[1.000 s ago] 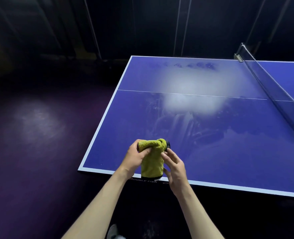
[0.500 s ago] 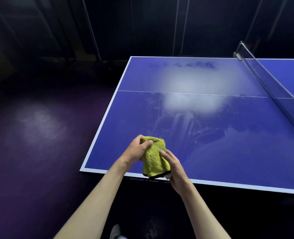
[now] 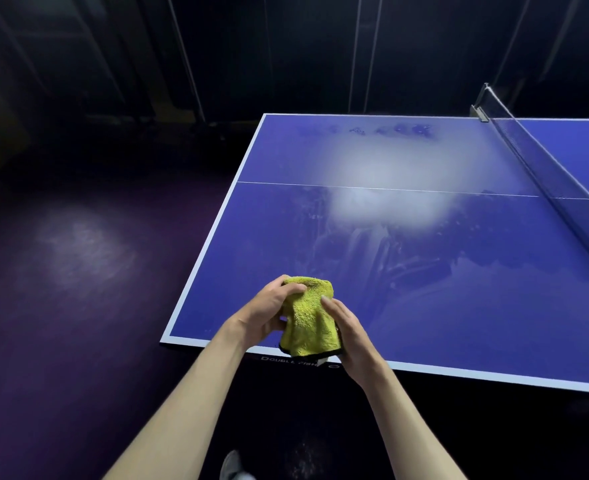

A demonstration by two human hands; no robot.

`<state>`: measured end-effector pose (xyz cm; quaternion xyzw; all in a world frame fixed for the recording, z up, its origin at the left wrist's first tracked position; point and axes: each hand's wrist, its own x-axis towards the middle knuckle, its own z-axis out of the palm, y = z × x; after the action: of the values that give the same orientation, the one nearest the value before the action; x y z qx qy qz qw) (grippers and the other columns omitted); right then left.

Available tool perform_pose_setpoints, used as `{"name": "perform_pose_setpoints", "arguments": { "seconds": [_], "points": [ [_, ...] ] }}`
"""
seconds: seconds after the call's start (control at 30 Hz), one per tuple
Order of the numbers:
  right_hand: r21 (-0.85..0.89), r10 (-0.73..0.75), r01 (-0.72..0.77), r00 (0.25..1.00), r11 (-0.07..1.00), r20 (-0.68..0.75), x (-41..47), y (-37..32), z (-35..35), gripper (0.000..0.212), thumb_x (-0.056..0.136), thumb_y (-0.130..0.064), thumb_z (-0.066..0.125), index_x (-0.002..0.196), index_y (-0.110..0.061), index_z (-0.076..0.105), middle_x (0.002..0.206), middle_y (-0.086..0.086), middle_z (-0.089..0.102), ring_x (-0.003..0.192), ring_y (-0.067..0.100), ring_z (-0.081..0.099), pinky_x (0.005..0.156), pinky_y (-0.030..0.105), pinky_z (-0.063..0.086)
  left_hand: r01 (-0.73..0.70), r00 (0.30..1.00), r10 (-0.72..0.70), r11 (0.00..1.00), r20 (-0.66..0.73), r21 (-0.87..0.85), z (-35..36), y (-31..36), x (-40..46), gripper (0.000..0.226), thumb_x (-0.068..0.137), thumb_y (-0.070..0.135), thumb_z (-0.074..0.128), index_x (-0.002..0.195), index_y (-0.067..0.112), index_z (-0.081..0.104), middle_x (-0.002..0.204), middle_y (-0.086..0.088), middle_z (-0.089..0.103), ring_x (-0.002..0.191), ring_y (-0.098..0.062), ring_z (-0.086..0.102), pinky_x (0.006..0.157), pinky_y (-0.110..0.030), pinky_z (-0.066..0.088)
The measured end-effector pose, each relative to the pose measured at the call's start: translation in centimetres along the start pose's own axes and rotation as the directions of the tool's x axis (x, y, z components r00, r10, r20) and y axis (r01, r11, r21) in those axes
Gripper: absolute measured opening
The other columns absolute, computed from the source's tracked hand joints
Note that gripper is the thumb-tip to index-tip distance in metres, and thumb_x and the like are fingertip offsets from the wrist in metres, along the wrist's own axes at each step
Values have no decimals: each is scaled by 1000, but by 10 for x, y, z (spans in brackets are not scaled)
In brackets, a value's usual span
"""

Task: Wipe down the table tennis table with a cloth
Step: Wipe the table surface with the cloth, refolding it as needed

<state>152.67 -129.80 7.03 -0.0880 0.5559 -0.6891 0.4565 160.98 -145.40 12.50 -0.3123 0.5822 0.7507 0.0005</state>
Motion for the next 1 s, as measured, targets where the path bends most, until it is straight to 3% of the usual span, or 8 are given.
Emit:
{"name": "perform_pose_setpoints", "arguments": {
  "seconds": [0.1,0.23,0.37,0.47,0.7,0.83,0.93,1.0],
  "points": [
    [16,19,-19,1000,1000,20,3,4,-1,54,85,-33,84,131,-11,65,120,20,74,113,42,70,101,59,55,-69,997,74,982,-19,173,-5,-7,2,14,95,28,70,99,18,62,88,0,67,81,-16,65,68,-32,57],
    [-20,-10,9,998,1000,-60,10,11,3,62,72,-34,88,126,-10,68,112,18,77,107,40,73,97,57,58,-78,924,254,857,-286,510,-26,-19,11,30,80,45,84,102,31,69,106,2,63,99,-13,63,79,-30,53],
    [-68,18,-20,999,997,-34,31,12,14,55,73,-42,88,120,-18,74,115,15,76,111,37,72,100,61,55,135,966,-127,991,-225,21,-47,-23,16,48,84,41,81,124,24,61,115,-5,73,107,-22,68,88,-43,57],
    [-61,99,-95,994,994,56,56,11,29,51,79,-41,83,122,-14,75,121,19,74,113,40,70,101,59,53,129,969,-156,981,-192,-148,-72,-30,29,42,88,26,79,127,16,63,104,-7,77,93,-23,72,73,-36,59],
    [-37,209,-206,975,978,73,156,17,62,45,89,-18,80,132,-10,67,127,20,71,118,40,68,100,56,55,131,956,-179,970,-233,-206,-148,-26,111,43,84,19,83,122,16,64,102,-9,77,87,-21,73,68,-33,56],
    [-183,194,-209,976,961,-95,235,12,86,38,86,-35,81,121,-22,71,120,14,74,105,32,74,84,47,58,100,968,-132,983,-214,-155,-201,-13,169,44,82,33,84,121,24,65,112,-3,75,102,-19,72,83,-36,60],
    [-246,170,-216,966,945,-194,310,3,96,41,82,-48,78,112,-22,72,113,14,74,94,31,73,79,58,58,90,921,-112,993,-373,-77,-251,-9,219,29,89,36,77,114,25,67,112,0,71,105,-18,69,86,-38,59],
    [-281,151,-215,961,935,-234,360,-5,101,36,88,-46,75,110,-18,71,93,6,71,77,33,70,57,49,58,86,860,-77,996,-504,-4,-286,-8,250,16,94,29,70,109,25,67,111,2,69,107,-19,66,79,-31,55]
  ]
}}
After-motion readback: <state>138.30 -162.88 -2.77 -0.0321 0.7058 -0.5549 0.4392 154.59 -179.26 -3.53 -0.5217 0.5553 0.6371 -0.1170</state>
